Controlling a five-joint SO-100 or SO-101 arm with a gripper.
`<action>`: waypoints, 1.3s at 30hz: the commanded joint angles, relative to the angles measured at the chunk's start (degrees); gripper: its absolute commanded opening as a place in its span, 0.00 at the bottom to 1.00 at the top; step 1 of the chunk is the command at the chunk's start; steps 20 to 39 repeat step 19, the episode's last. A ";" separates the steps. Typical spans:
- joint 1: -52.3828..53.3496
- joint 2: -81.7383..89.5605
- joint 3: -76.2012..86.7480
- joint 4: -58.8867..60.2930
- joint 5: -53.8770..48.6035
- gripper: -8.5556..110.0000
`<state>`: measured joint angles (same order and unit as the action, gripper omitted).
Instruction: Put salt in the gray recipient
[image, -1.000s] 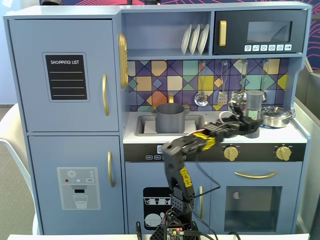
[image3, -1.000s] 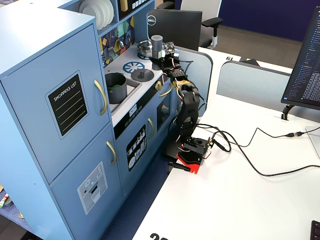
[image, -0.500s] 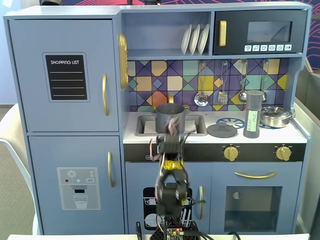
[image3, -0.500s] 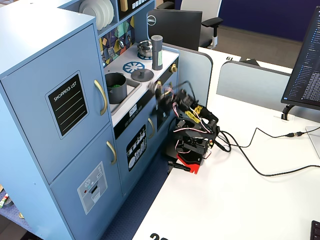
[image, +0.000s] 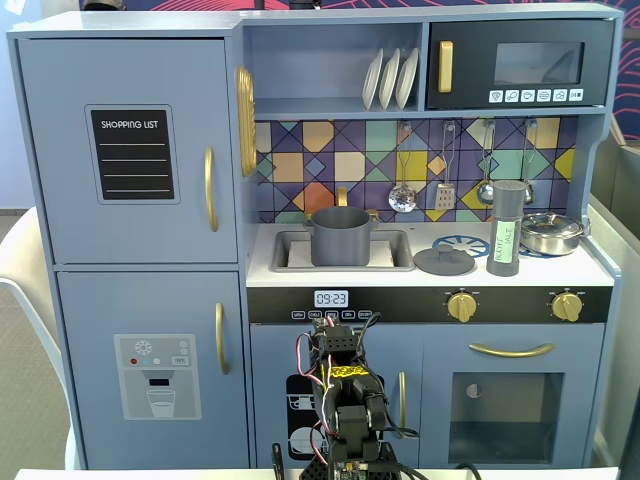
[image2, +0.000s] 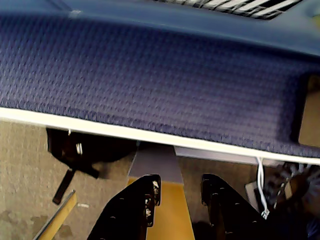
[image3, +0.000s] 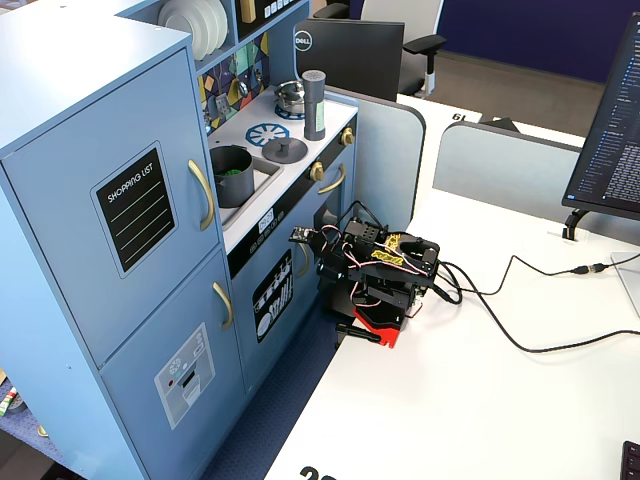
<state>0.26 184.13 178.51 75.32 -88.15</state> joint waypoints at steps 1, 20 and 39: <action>0.88 0.35 0.00 0.62 0.44 0.10; 0.70 0.35 0.09 0.70 0.44 0.13; 0.70 0.35 0.09 0.70 0.44 0.13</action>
